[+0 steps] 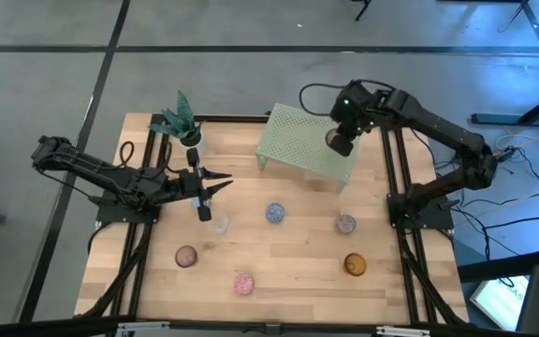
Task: Pick & Place candle stick holders
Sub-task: Put the top pink candle holder on the shelf
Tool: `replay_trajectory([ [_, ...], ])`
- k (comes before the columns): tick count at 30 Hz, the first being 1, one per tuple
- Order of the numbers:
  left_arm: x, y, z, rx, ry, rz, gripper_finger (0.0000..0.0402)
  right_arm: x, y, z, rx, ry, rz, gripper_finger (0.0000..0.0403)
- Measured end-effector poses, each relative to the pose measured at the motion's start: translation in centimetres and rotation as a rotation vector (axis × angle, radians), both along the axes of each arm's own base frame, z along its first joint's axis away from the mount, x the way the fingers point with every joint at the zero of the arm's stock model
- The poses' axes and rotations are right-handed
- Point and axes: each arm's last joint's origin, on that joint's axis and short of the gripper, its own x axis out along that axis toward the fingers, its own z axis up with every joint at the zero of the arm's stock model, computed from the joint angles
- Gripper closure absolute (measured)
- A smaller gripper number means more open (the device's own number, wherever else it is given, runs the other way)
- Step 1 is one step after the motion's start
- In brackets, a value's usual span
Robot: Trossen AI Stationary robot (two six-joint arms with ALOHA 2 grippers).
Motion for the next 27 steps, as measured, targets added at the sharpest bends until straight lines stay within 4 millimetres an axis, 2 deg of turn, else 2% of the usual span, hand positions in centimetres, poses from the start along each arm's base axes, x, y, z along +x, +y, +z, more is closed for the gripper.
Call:
replay_trajectory([
  [15, 0.0, 0.0, 0.0, -0.023, -0.007, 0.000, 0.0343, -0.2, -0.5, -0.1, 0.033, -0.015, -0.013, 0.0375],
  [27, 0.0, 0.0, 0.0, -0.025, -0.007, 0.000, 0.0343, -0.3, -1.0, -1.4, 0.030, -0.013, -0.006, 0.0374],
])
